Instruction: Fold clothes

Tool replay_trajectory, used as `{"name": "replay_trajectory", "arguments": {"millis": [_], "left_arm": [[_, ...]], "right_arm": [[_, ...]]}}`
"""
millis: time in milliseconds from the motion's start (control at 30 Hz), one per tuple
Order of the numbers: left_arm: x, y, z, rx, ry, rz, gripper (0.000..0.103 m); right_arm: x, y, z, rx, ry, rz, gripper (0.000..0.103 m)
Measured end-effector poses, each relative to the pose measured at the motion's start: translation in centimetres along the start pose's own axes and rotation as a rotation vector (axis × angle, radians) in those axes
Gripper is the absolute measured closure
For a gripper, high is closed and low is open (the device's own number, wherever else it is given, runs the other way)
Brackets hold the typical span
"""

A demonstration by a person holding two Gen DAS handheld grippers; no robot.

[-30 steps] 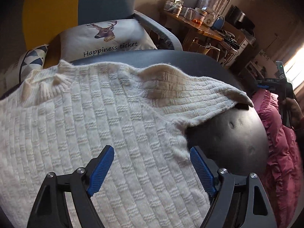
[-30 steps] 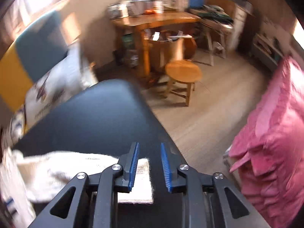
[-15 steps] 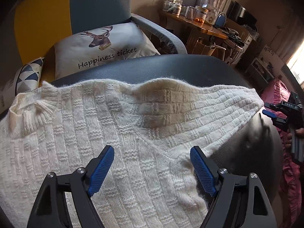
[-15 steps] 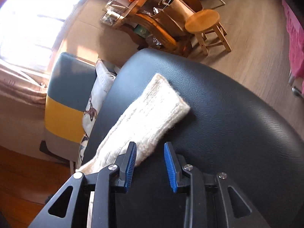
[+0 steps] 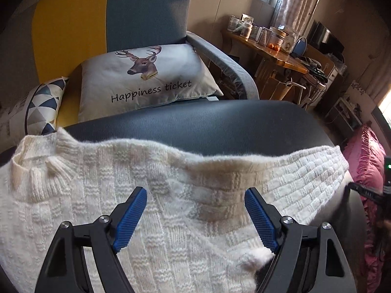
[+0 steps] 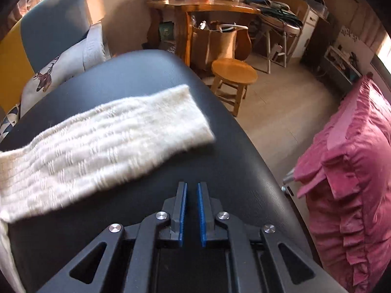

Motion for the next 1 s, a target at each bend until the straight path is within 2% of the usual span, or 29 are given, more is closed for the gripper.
{"name": "replay_trajectory", "arguments": {"millis": [33, 100, 167, 200, 267, 433, 600, 667, 733, 767, 800, 867, 1000], "left_arm": [[-0.9, 0.4, -0.3, -0.001, 0.002, 0.017, 0.020], [-2.9, 0.7, -1.1, -0.003, -0.005, 0.068, 0.020], [-4.7, 0.0, -1.4, -0.006, 0.014, 0.130, 0.020], [-4.8, -0.2, -1.6, -0.024, 0.029, 0.116, 0.020], [-4.7, -0.6, -2.2, -0.079, 0.042, 0.107, 0.018], [-4.7, -1.5, -2.6, -0.175, 0.055, 0.106, 0.015], [-4.7, -1.9, -2.5, -0.172, 0.039, 0.099, 0.012], [-4.7, -2.0, -2.6, -0.180, 0.044, 0.097, 0.010], [-4.8, -2.1, -2.7, -0.186, 0.047, 0.095, 0.009], [-4.7, -2.2, -2.7, -0.188, 0.048, 0.095, 0.009], [-4.7, -2.3, -2.8, -0.189, 0.049, 0.094, 0.009], [-4.2, -2.2, -2.7, -0.166, 0.030, 0.093, 0.009], [-1.5, -1.9, -2.4, -0.113, -0.072, 0.048, 0.009]], "right_arm": [[0.3, -0.5, -0.5, -0.074, 0.074, -0.011, 0.091], [0.6, -1.2, -1.3, -0.301, 0.369, -0.035, 0.072], [0.3, -1.6, -1.7, -0.507, 0.627, -0.041, 0.071], [0.1, -1.7, -1.8, -0.558, 0.680, -0.041, 0.069], [-0.9, -1.8, -1.5, -0.584, 0.697, -0.027, 0.067], [-1.9, -0.2, -0.9, -0.640, 0.681, -0.082, 0.064], [-2.9, 2.2, -0.2, -0.669, 0.647, -0.126, 0.057], [-3.0, 3.0, 0.5, -0.617, 0.604, -0.133, 0.057], [-2.5, 3.0, 1.2, -0.508, 0.535, -0.126, 0.069], [-2.0, 2.4, 1.1, -0.490, 0.494, -0.131, 0.090], [-1.5, 1.7, 1.0, -0.471, 0.454, -0.137, 0.098], [-0.5, 0.5, 0.7, -0.434, 0.373, -0.148, 0.097], [1.7, -2.0, 0.1, -0.359, 0.213, -0.168, 0.098]]}}
Point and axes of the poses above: each gripper's, at about its wrist camera, not at the fingertips, and x roughly against the way its jaws point, z to its left, y to its top, the point moved 7 cm from there along -x, roughly the way its jaws point, and after that the axes turned 3 degrees about x, right-handed, at the moved point
